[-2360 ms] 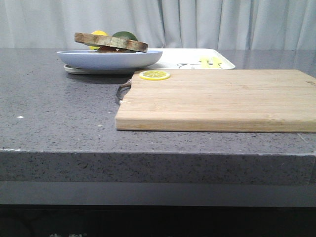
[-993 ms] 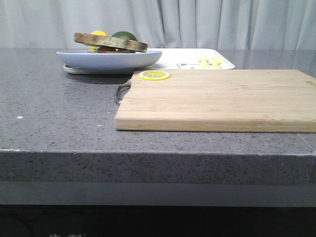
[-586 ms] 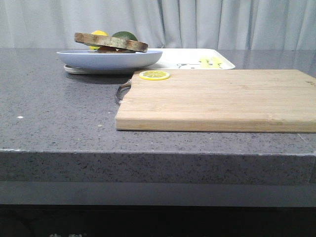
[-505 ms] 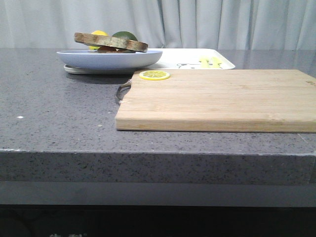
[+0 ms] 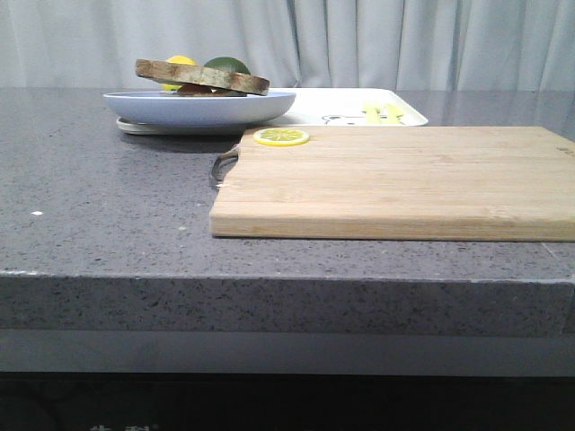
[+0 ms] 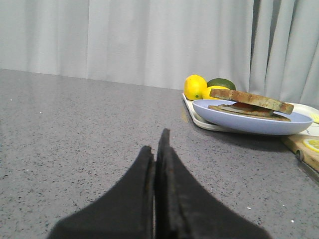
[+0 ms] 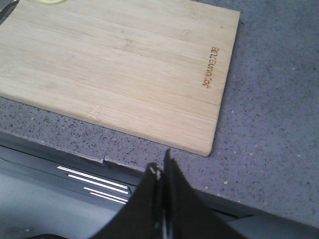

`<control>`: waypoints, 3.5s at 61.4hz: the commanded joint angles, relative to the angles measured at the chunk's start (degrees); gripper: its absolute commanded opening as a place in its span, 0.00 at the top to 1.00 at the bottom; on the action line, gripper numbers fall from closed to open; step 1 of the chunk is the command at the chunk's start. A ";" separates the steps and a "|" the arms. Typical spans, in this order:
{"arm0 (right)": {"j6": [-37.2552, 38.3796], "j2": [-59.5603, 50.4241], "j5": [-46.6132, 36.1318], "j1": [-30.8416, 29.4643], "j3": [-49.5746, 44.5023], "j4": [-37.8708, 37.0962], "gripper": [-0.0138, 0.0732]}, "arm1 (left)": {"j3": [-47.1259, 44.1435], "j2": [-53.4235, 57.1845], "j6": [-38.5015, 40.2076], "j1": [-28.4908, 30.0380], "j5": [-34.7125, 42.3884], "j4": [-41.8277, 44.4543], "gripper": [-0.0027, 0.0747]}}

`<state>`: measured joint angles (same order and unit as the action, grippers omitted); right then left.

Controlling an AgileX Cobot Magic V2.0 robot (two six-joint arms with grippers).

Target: Place bread and move sandwich to tray

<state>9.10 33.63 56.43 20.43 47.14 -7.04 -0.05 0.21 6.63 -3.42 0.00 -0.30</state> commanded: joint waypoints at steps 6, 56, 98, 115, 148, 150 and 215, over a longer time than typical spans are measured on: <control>-0.59 -3.40 -4.27 -2.52 -0.54 -2.35 0.98 | -0.38 1.12 0.56 -0.01 4.67 -0.42 0.99; -1.49 -34.39 -50.17 -19.85 -45.79 10.07 0.97 | -0.38 1.12 0.56 -0.01 4.67 -0.42 0.99; -2.64 -35.50 -54.42 -20.60 -48.49 1.19 0.97 | -0.38 1.12 0.56 -0.01 4.67 -0.42 0.99; -2.64 -35.46 -53.05 -20.60 -48.49 2.08 0.97 | -0.38 1.12 0.56 -0.01 4.67 -0.42 0.99; -2.70 -35.46 -57.12 -20.60 -48.49 5.81 0.97 | -0.38 1.12 0.56 -0.01 4.67 -0.42 0.99; -2.70 -35.46 -56.96 -20.60 -48.49 5.82 0.97 | -0.38 1.12 0.56 -0.01 4.67 -0.42 0.99; -5.69 -35.46 -56.75 -22.38 -48.49 5.68 0.97 | -0.38 1.12 0.56 -0.01 4.67 -0.42 0.99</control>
<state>3.85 -0.51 4.40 -1.63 -1.55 -1.41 -0.05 0.21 6.72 -3.42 0.00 -0.30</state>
